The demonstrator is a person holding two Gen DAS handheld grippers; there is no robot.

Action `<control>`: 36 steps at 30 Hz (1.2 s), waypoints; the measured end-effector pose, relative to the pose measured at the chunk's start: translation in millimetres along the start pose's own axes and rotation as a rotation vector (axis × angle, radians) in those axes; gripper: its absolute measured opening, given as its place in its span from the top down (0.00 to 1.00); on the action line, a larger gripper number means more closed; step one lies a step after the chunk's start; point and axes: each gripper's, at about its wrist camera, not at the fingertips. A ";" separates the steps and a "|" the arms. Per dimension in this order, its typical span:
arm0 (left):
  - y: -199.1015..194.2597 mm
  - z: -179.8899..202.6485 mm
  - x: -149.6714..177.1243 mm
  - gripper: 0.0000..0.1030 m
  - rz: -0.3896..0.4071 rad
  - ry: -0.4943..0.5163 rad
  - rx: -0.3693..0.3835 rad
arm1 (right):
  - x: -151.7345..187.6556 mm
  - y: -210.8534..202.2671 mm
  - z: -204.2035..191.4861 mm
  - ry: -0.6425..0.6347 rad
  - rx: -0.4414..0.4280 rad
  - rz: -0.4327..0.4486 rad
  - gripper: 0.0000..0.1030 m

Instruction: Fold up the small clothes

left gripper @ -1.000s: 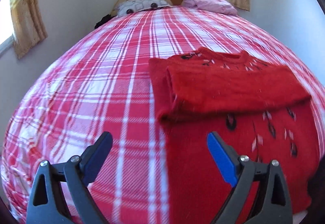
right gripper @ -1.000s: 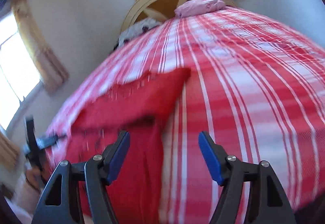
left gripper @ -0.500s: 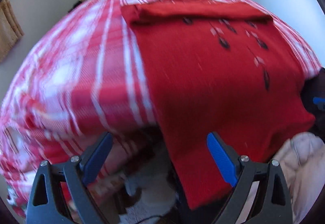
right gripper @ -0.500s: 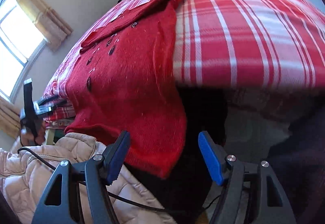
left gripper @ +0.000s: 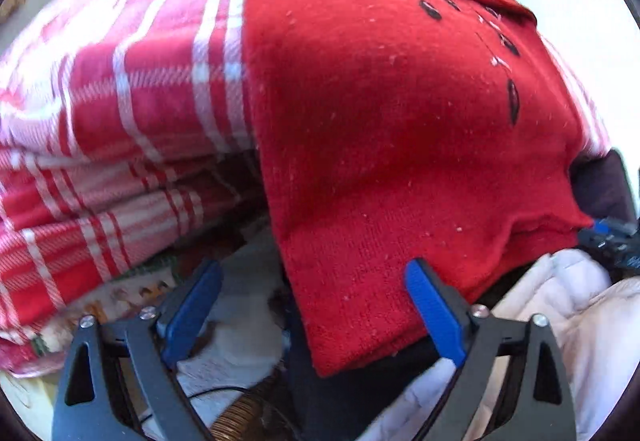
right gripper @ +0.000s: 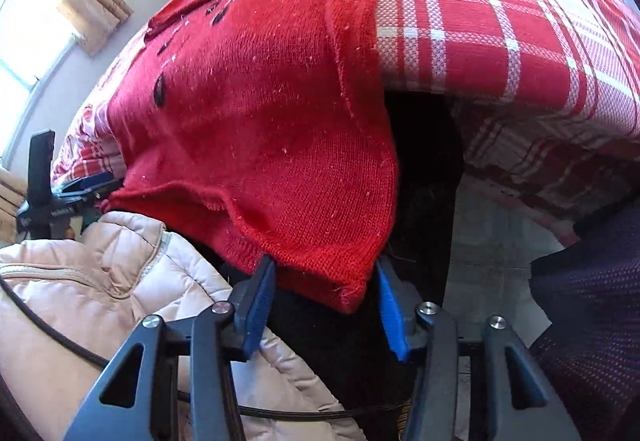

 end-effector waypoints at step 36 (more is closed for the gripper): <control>10.3 -23.1 0.1 0.21 -0.067 -0.213 0.210 | -63.8 -101.8 -9.4 0.097 -0.311 0.377 0.91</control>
Point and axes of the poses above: each gripper's, at about its wrist camera, not at the fingertips, and y roughly the way its jaws point, z to its right, x to its underside, and after that the axes turned 8 degrees about z, right-handed
